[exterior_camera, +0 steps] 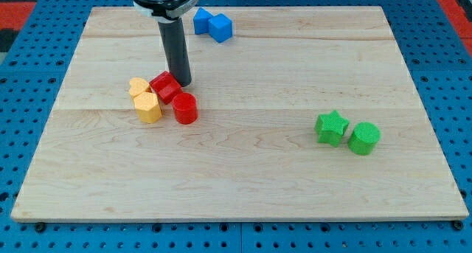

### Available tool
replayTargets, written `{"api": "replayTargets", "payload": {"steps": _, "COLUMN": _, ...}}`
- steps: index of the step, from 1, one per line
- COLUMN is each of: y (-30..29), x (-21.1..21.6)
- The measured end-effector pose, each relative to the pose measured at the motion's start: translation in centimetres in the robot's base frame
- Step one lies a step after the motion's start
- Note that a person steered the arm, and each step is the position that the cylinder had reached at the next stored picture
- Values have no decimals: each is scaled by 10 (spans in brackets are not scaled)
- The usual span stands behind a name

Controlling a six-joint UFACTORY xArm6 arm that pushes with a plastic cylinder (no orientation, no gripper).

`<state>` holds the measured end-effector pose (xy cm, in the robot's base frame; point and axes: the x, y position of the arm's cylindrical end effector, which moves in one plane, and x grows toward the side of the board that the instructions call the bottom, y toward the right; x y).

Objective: Push the blue cube to the top left of the green star

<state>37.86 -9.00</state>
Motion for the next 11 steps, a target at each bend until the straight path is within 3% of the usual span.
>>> {"api": "replayTargets", "payload": {"steps": 1, "y": 12, "x": -44}}
{"api": "replayTargets", "payload": {"steps": 3, "y": 114, "x": -70}}
{"api": "replayTargets", "payload": {"steps": 4, "y": 130, "x": -107}}
{"api": "replayTargets", "payload": {"steps": 5, "y": 117, "x": -142}}
{"api": "replayTargets", "payload": {"steps": 7, "y": 2, "x": -166}}
{"api": "replayTargets", "payload": {"steps": 9, "y": -63, "x": -171}}
{"api": "replayTargets", "payload": {"steps": 11, "y": -27, "x": -147}}
